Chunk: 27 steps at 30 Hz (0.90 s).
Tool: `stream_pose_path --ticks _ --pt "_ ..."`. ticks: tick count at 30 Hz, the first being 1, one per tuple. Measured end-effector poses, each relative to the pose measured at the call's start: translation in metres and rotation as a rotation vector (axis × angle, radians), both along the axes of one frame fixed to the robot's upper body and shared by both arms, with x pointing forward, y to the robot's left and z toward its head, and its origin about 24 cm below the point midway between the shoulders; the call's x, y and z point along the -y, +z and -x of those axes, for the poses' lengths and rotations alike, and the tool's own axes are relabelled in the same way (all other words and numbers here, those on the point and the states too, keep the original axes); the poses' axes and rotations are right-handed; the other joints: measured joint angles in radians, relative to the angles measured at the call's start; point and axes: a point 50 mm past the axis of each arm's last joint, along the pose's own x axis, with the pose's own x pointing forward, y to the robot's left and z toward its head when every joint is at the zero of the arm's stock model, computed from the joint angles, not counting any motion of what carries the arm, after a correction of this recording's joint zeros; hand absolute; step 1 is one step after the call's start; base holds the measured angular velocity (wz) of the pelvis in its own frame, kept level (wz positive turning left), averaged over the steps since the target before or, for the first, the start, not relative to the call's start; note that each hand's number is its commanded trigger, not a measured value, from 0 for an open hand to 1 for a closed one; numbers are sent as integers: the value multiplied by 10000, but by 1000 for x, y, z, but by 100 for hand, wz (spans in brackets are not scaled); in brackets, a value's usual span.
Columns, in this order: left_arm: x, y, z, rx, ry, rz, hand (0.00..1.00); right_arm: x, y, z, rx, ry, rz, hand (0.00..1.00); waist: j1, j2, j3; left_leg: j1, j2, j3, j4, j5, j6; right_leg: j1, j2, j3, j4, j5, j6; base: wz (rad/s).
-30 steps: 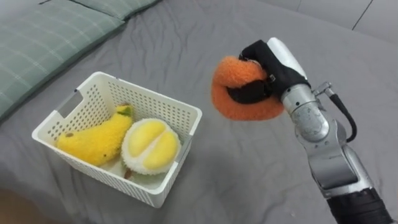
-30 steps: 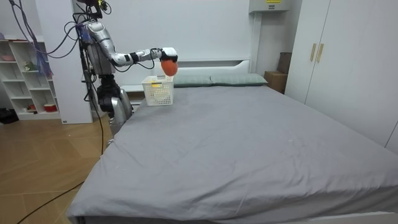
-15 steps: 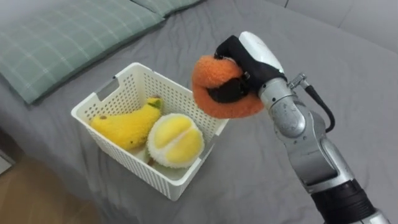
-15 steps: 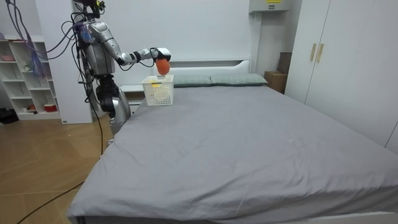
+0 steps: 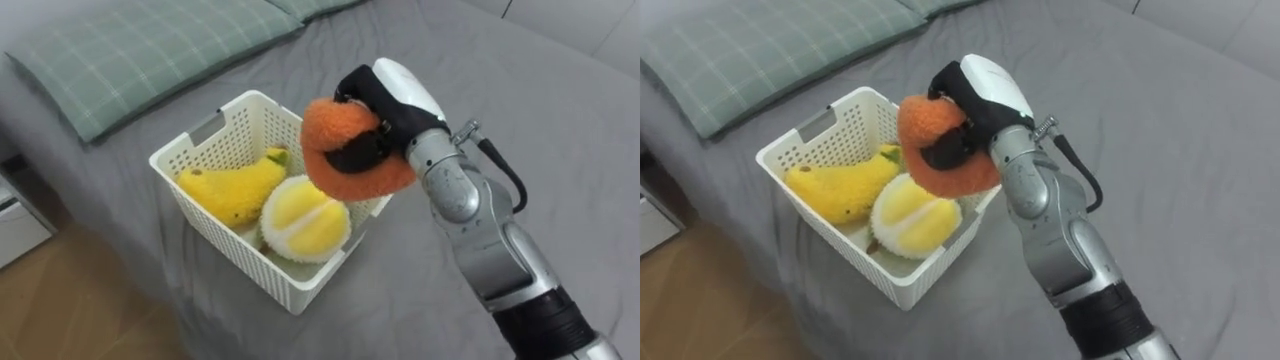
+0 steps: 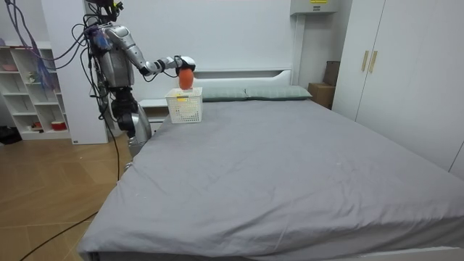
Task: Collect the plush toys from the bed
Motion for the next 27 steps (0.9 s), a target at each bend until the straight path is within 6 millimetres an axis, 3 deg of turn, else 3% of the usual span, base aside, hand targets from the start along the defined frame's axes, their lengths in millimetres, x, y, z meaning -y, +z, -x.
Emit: stream_pose_path --ticks 8,11,27 --pt "-3 1 -3 -47 -178 -118 0 -10 -6 -10 -355 40 81 0 57 -229 -9 -39 -52 -199 -4 91 -40 13 -8 119 14 -30 40 8" --pt "-4 1 -3 -96 -175 -146 0 -9 -6 -10 -319 -26 67 0 56 -256 -19 -54 -58 -265 -3 113 -60 7 17 334 14 -31 41 6" --pt "-5 1 -2 -390 -276 -293 0 -6 -15 -12 -680 -351 167 0 315 -352 -62 -62 -54 -288 -22 148 -85 5 31 334 9 -34 43 0"
